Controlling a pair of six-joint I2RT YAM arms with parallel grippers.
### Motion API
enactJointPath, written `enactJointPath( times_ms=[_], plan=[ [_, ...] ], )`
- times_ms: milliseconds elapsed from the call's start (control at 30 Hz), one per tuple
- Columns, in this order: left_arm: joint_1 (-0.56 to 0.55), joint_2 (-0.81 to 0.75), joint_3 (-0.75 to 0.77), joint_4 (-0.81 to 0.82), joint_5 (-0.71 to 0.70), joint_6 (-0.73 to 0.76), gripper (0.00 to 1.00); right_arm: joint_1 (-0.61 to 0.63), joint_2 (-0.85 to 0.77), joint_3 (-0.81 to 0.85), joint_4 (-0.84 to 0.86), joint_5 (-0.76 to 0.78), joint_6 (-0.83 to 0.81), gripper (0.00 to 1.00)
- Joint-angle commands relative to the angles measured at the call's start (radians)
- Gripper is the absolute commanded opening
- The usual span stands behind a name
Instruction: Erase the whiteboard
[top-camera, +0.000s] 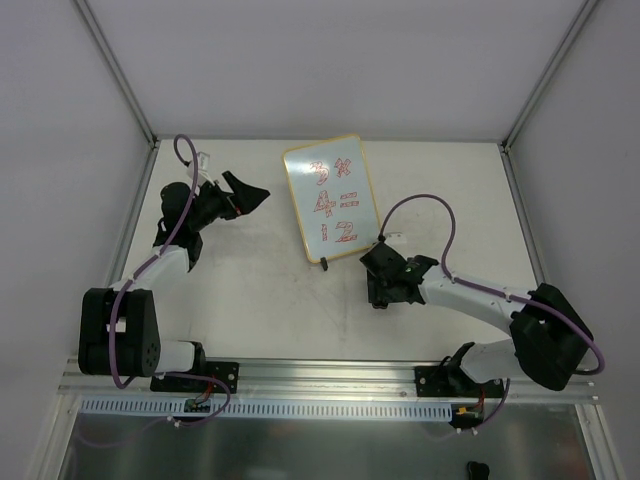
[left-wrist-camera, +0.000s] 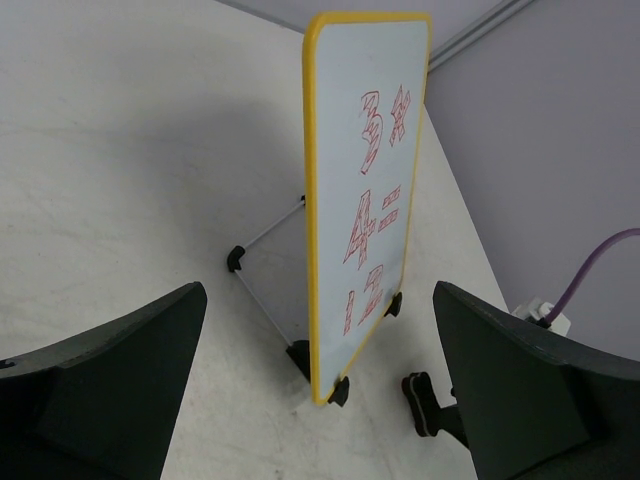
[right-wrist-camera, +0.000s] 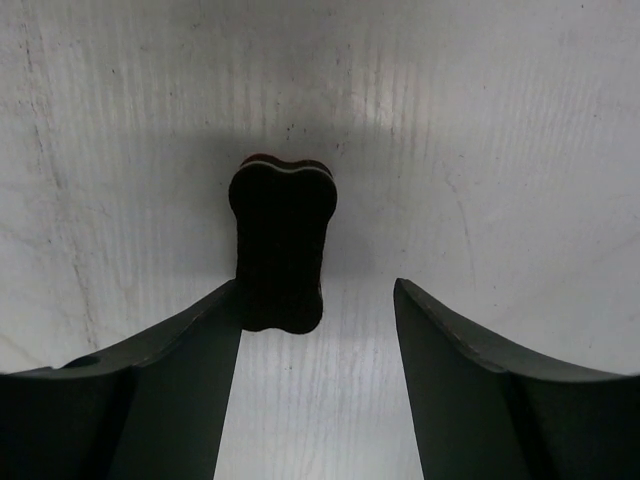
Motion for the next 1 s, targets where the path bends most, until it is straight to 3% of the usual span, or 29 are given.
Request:
enactJointPath(
  times_ms=[0, 433, 733, 967],
  plan=[
    [-0.014, -0.009, 0.020, 0.085, 0.025, -0.005, 0.99, 0.006, 0.040, 0.063, 0.026, 0.043, 0.024, 0.63],
    [-0.014, -0.038, -0.005, 0.086, 0.014, 0.019, 0.99, 0.005, 0.147, 0.080, 0.094, 0.024, 0.073, 0.56],
    [-0.015, -0.021, 0.000, 0.100, 0.026, 0.024, 0.98, 0.005, 0.144, 0.057, 0.089, 0.009, 0.105, 0.40],
    [-0.020, 0.022, -0.005, 0.146, 0.048, 0.024, 0.98, 0.005, 0.153, 0.034, 0.091, 0.010, 0.107, 0.40]
  ],
)
